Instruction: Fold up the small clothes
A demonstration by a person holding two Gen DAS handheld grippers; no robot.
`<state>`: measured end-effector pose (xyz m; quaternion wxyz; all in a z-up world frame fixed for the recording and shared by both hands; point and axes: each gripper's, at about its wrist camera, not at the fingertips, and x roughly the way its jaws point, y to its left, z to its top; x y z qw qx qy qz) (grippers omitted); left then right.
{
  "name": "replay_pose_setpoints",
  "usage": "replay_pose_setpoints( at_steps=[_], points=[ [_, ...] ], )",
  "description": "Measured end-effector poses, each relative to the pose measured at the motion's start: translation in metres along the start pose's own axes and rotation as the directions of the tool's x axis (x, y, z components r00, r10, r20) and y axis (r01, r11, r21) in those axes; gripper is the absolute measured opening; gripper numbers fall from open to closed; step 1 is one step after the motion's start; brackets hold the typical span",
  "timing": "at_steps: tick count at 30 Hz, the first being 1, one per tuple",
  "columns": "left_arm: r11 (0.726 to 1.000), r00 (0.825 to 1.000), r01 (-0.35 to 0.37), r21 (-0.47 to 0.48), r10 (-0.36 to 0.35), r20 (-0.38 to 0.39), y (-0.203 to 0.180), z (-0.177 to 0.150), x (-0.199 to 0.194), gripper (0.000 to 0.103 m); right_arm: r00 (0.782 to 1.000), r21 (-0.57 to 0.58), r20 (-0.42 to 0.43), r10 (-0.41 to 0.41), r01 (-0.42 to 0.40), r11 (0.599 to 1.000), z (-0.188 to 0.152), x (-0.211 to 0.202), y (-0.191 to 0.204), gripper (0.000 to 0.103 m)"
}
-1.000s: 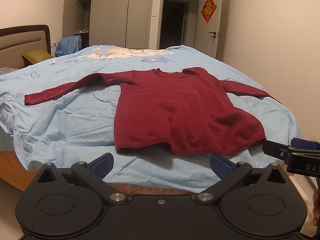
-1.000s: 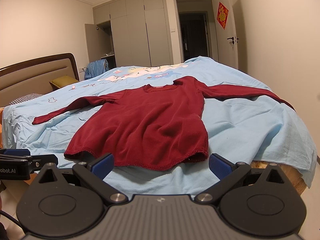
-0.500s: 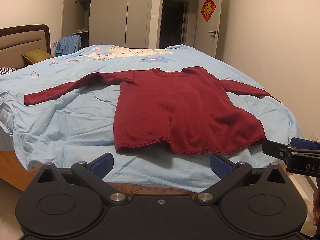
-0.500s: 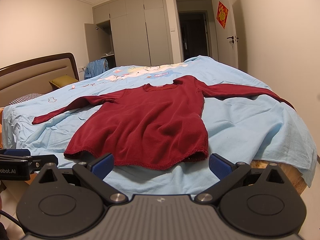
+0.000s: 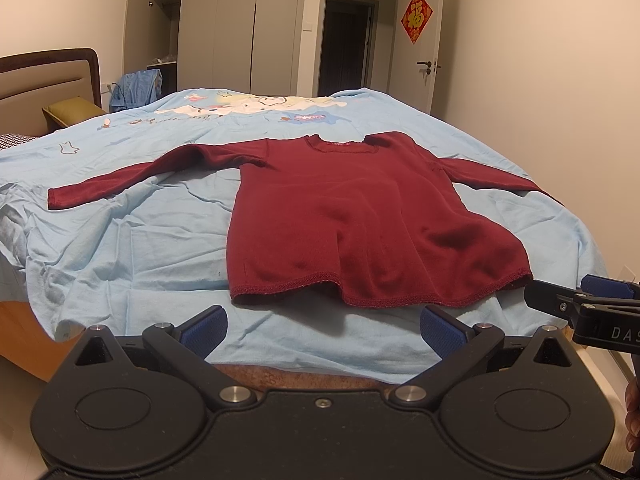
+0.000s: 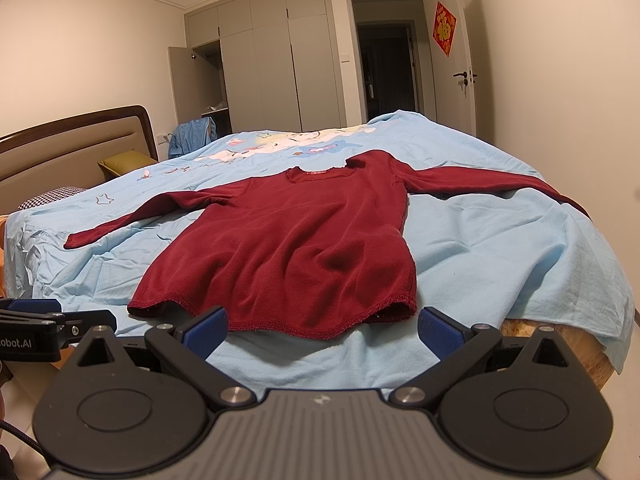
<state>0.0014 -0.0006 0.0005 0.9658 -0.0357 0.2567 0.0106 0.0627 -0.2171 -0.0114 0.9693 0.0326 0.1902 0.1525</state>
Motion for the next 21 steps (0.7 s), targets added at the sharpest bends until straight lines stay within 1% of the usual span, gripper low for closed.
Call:
replay_pose_setpoints(
  at_steps=[17, 21],
  points=[
    [1.000, 1.000, 0.000, -0.002, 0.000, -0.006, 0.0013, -0.0007, 0.0009, 0.102, 1.000, 0.000, -0.003, -0.001, 0.001, 1.000, 0.0036, 0.0018, 0.0006, 0.103],
    [1.000, 1.000, 0.006, -0.007, -0.007, -0.012, 0.0016, -0.0020, -0.0018, 0.102, 1.000, 0.002, -0.013, 0.000, 0.000, 1.000, 0.0002, 0.0029, -0.0014, 0.103]
  ],
)
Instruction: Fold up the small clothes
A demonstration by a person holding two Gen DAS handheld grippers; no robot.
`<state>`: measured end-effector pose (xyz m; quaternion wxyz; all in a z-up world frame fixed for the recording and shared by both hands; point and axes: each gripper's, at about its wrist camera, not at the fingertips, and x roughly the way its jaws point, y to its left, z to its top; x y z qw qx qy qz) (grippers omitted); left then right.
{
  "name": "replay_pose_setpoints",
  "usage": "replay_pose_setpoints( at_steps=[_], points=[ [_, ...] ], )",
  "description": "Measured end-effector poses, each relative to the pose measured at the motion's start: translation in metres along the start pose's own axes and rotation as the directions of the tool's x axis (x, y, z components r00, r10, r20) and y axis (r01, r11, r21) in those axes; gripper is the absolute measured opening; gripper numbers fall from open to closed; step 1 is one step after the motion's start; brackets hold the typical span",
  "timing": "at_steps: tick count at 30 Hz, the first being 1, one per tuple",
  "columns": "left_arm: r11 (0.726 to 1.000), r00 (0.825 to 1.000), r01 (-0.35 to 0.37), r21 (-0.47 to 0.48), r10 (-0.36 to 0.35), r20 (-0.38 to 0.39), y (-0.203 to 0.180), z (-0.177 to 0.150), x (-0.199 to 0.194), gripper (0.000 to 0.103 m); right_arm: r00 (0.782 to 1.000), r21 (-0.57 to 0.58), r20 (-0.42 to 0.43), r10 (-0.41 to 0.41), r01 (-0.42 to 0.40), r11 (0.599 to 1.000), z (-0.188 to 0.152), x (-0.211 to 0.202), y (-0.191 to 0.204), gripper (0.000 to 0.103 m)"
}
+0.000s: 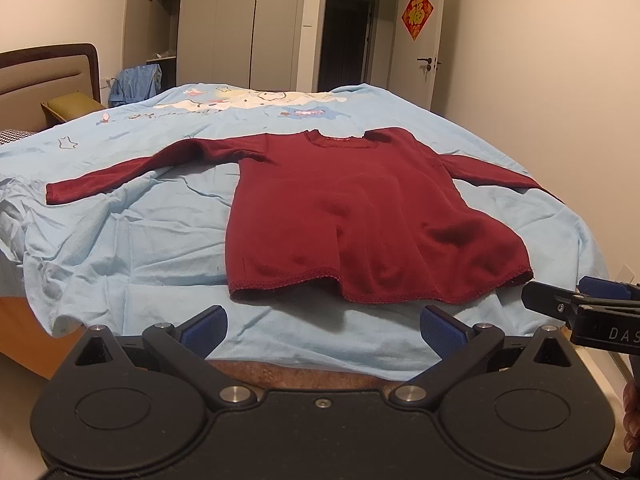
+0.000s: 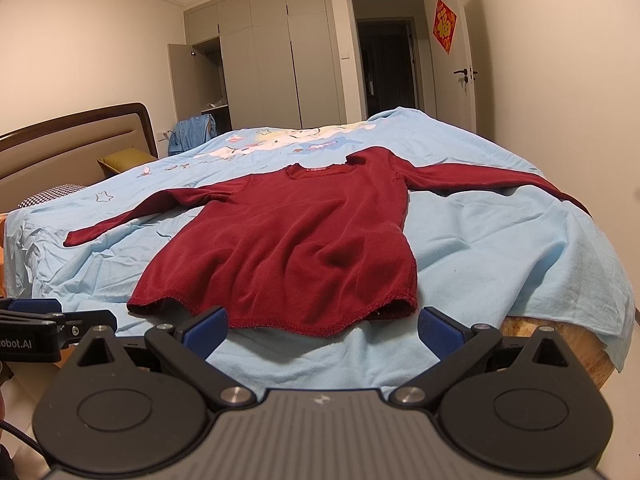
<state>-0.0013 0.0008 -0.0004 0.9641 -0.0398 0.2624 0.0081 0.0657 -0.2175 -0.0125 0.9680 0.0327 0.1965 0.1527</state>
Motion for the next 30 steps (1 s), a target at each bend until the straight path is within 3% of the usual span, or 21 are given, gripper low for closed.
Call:
replay_pose_setpoints(
  at_steps=[12, 20, 30],
  points=[
    [0.999, 0.999, 0.039, -0.007, -0.039, -0.031, 0.007, 0.007, 0.005, 0.102, 1.000, -0.001, -0.024, -0.003, 0.003, 1.000, -0.004, 0.002, 0.001, 0.103],
    [0.999, 0.999, -0.027, 0.029, 0.027, 0.017, 0.008, 0.047, 0.022, 0.102, 0.998, -0.032, -0.013, -0.054, 0.053, 0.998, 0.028, 0.002, 0.006, 0.103],
    [0.998, 1.000, 0.009, 0.065, -0.009, -0.004, -0.004, 0.097, 0.078, 0.102, 0.988, -0.094, 0.034, -0.150, 0.153, 0.984, 0.066, 0.012, 0.001, 0.103]
  ],
)
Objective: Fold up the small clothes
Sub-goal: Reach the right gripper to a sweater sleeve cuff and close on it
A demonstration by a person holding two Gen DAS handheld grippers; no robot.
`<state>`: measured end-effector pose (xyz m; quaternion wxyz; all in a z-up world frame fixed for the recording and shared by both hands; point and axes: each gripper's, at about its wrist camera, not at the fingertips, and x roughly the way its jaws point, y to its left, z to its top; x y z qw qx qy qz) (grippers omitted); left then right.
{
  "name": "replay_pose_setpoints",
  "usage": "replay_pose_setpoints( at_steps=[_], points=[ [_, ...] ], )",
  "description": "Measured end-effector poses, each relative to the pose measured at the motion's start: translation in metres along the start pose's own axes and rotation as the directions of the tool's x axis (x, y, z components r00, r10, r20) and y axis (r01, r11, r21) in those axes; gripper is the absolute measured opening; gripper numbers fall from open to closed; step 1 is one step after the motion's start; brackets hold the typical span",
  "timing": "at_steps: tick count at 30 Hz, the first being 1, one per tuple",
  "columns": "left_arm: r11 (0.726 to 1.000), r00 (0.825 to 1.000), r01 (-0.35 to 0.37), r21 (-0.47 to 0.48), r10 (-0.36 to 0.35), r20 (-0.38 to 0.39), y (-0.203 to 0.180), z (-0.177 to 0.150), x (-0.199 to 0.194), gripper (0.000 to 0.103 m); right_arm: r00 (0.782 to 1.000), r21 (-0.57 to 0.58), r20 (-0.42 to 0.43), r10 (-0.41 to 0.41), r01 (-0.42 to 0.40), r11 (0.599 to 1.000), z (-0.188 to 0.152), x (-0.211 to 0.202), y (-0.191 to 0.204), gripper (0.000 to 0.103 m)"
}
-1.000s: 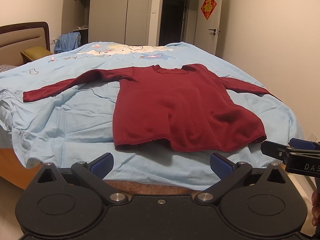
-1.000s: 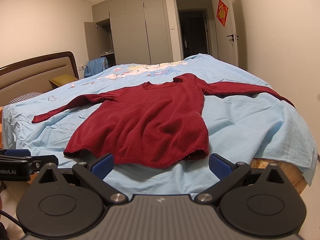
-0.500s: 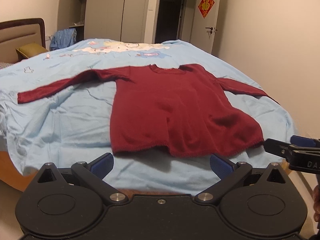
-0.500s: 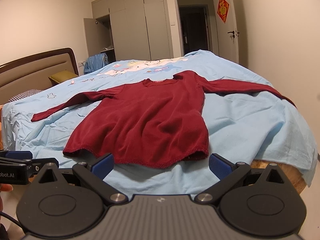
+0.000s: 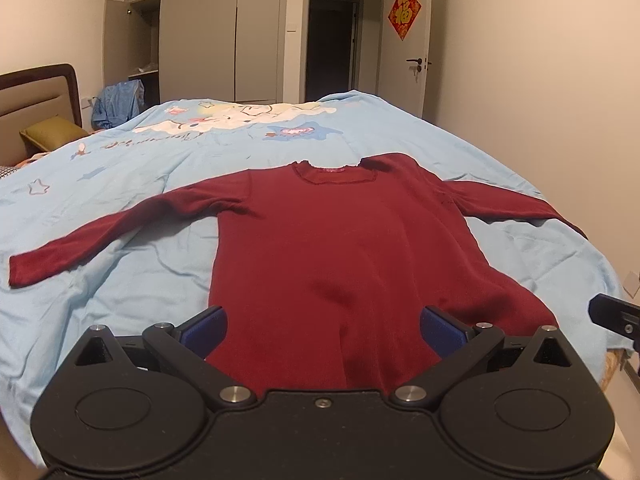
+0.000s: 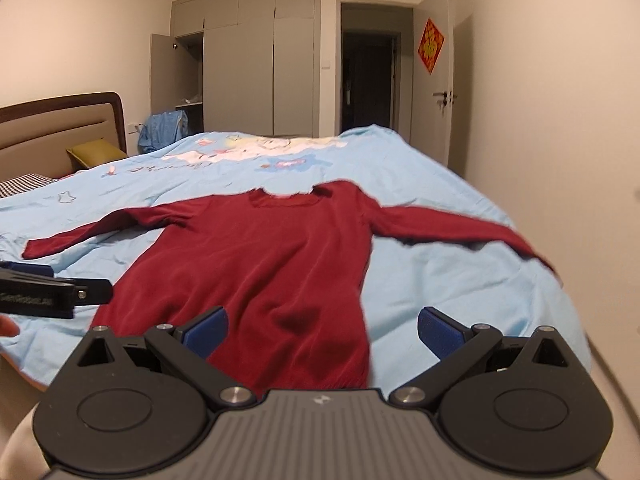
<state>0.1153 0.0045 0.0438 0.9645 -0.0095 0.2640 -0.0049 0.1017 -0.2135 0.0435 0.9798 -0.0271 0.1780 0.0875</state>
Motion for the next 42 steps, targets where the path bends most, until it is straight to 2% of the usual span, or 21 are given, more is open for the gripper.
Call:
replay_pose_setpoints(
  at_steps=[12, 25, 34, 38, 42],
  points=[
    [1.000, 1.000, -0.004, 0.018, 0.005, -0.024, 0.001, 0.046, 0.042, 0.102, 1.000, -0.003, 0.006, -0.025, 0.025, 1.000, 0.038, 0.043, -0.012, 0.103],
    [0.999, 0.995, -0.025, -0.043, 0.020, -0.096, -0.002, 0.081, 0.121, 0.102, 0.994, 0.038, -0.097, -0.055, 0.059, 0.998, 0.074, 0.111, -0.042, 0.103],
    [0.997, 0.994, -0.031, -0.068, 0.024, -0.109, -0.019, 0.096, 0.174, 0.102, 0.978, 0.122, -0.184, -0.102, 0.126, 0.985, 0.085, 0.159, -0.086, 0.103],
    [0.998, 0.991, -0.040, -0.055, 0.033, -0.132, -0.032, 0.102, 0.198, 0.102, 0.976, 0.159, -0.183, -0.115, 0.145, 0.977, 0.086, 0.176, -0.108, 0.103],
    [0.998, 0.987, -0.060, -0.035, 0.053, -0.155, -0.045, 0.107, 0.221, 0.102, 0.988, 0.227, -0.130, -0.082, 0.110, 0.968, 0.079, 0.193, -0.136, 0.103]
  ],
)
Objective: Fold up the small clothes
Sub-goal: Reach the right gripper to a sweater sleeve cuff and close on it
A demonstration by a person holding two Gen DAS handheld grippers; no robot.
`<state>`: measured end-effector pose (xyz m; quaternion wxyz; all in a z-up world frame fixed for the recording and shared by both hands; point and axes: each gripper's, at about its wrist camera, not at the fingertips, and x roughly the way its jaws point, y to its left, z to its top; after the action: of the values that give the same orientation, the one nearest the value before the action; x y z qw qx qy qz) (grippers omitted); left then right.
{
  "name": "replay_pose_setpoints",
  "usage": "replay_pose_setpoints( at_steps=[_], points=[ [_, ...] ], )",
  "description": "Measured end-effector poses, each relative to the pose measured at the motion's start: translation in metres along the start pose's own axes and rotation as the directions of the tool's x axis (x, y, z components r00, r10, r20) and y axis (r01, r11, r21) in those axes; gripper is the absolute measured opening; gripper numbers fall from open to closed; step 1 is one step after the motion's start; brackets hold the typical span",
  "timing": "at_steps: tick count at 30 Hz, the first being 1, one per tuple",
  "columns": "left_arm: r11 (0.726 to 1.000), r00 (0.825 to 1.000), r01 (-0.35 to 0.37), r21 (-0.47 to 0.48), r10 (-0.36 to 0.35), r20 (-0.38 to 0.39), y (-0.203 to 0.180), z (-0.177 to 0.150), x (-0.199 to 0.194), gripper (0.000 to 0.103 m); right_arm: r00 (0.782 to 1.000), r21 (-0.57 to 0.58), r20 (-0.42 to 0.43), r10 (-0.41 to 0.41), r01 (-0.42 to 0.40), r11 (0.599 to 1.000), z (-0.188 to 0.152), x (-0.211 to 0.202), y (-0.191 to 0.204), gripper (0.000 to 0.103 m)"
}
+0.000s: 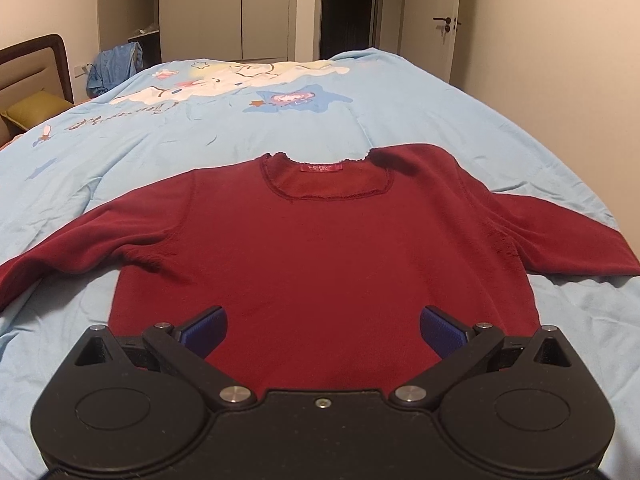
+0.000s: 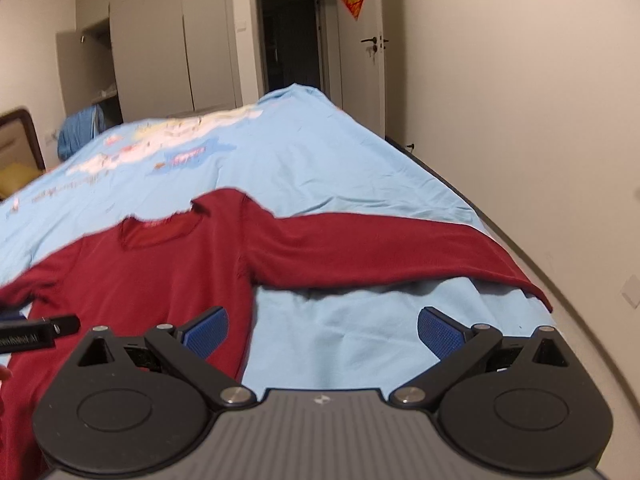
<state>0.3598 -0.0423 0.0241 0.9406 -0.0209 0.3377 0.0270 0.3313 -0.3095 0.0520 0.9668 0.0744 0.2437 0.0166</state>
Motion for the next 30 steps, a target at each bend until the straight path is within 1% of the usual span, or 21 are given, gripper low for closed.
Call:
replay_pose_setpoints(
  at_steps=[3, 6, 10, 14, 15, 17, 21, 25, 27, 30],
  points=[
    [1.000, 1.000, 0.001, -0.009, -0.001, -0.019, -0.006, 0.004, 0.015, 0.102, 0.999, 0.071, 0.044, 0.028, -0.031, 0.997, -0.004, 0.015, -0.026, 0.103],
    [1.000, 0.999, 0.003, -0.012, -0.004, -0.034, -0.011, 0.005, 0.030, 0.102, 0.998, 0.145, 0.057, 0.038, -0.046, 0.988, -0.004, 0.035, -0.055, 0.103],
    [1.000, 0.999, 0.005, -0.010, -0.006, -0.050, -0.016, 0.004, 0.048, 0.102, 0.998, 0.224, 0.056, -0.003, -0.010, 0.975, -0.001, 0.057, -0.090, 0.103],
    [1.000, 0.998, 0.008, -0.009, -0.009, -0.065, -0.019, 0.001, 0.063, 0.102, 0.996, 0.305, 0.045, -0.072, 0.055, 0.951, 0.005, 0.077, -0.122, 0.103],
    [1.000, 0.998, 0.008, -0.010, -0.009, -0.070, -0.020, -0.001, 0.066, 0.102, 0.996, 0.321, 0.038, -0.080, 0.064, 0.945, 0.005, 0.082, -0.131, 0.103],
    [1.000, 0.997, 0.006, -0.013, -0.007, -0.075, -0.021, -0.003, 0.072, 0.102, 0.997, 0.355, 0.038, -0.074, 0.056, 0.933, 0.005, 0.092, -0.145, 0.103],
    [1.000, 0.999, -0.007, -0.002, 0.007, -0.045, -0.022, -0.012, 0.078, 0.102, 0.998, 0.440, 0.023, -0.056, 0.041, 0.897, 0.000, 0.110, -0.168, 0.103],
    [1.000, 0.999, -0.023, 0.019, 0.022, 0.033, -0.024, -0.028, 0.077, 0.102, 0.998, 0.517, 0.032, -0.047, 0.024, 0.856, -0.005, 0.125, -0.184, 0.103],
    [1.000, 0.998, -0.021, 0.021, 0.020, 0.066, -0.024, -0.035, 0.078, 0.103, 0.997, 0.549, 0.047, -0.059, 0.023, 0.836, -0.008, 0.129, -0.190, 0.102],
    [1.000, 0.997, -0.006, 0.006, 0.005, 0.075, -0.020, -0.037, 0.079, 0.103, 0.994, 0.597, 0.061, -0.087, 0.034, 0.801, -0.009, 0.134, -0.199, 0.099]
  ],
)
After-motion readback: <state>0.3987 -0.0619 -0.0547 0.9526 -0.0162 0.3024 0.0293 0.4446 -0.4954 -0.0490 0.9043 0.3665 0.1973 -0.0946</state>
